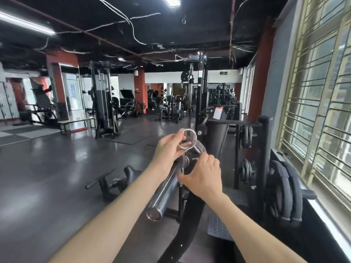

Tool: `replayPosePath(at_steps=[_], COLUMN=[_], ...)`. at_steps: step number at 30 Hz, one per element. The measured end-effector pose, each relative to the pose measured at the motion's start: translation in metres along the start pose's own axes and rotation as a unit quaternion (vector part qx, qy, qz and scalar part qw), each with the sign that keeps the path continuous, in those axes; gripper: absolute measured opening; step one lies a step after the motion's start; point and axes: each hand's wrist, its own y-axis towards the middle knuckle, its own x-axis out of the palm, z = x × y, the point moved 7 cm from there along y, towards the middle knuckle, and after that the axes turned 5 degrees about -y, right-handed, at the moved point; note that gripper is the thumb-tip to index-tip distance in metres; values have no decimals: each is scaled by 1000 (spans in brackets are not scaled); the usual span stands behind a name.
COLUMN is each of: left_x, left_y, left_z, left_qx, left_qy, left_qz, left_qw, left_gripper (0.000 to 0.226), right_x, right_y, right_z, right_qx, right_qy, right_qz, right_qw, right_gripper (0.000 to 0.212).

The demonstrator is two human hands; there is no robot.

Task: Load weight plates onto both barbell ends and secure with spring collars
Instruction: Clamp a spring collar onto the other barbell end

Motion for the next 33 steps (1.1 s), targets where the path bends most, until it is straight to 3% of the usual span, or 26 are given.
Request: replayPosePath(at_steps=[3, 5, 10, 12, 16, 18, 20, 24, 30, 33], left_x=[-27, -41, -80, -91, -107, -112, -114, -117, -122, -119], left_y=[-44, -73, -117, -127, -140, -140, -135, -123, -105, -103], left_z=[7, 6, -21, -35, -74, -91, -103, -115, -128, -123], left_qx=[-43, -93, -212, -240, -330, -365, -370, -354, -336, -342], left_qy=[-38, -6, 134, 155, 109, 101, 74, 27, -7, -3], left_qz=[33, 64, 88, 93, 92, 79, 70, 70, 40, 32], left_qw=[998, 994, 964, 954, 933, 922, 923, 932, 941, 939], left_gripper=[19, 22, 72, 79, 65, 39, 34, 46, 18, 19], right_x=[-11, -16, -19, -14, 3, 15, 25, 34, 46, 50], right_y=[-44, -69, -109, -124, -143, -148, -149, -143, -137, -131], right_z=[-20, -29, -44, -43, -39, -36, -33, -30, -25, -22], right_qx=[-48, -77, -135, -147, -158, -157, -156, -152, -141, -136], right_qy=[-32, -74, -174, -213, -267, -276, -282, -297, -311, -321], right_qz=[-30, -40, -74, -97, -135, -147, -146, -127, -116, -114], right_qw=[998, 993, 973, 961, 941, 937, 935, 934, 933, 930], right_gripper=[64, 56, 48, 46, 47, 46, 44, 42, 45, 48])
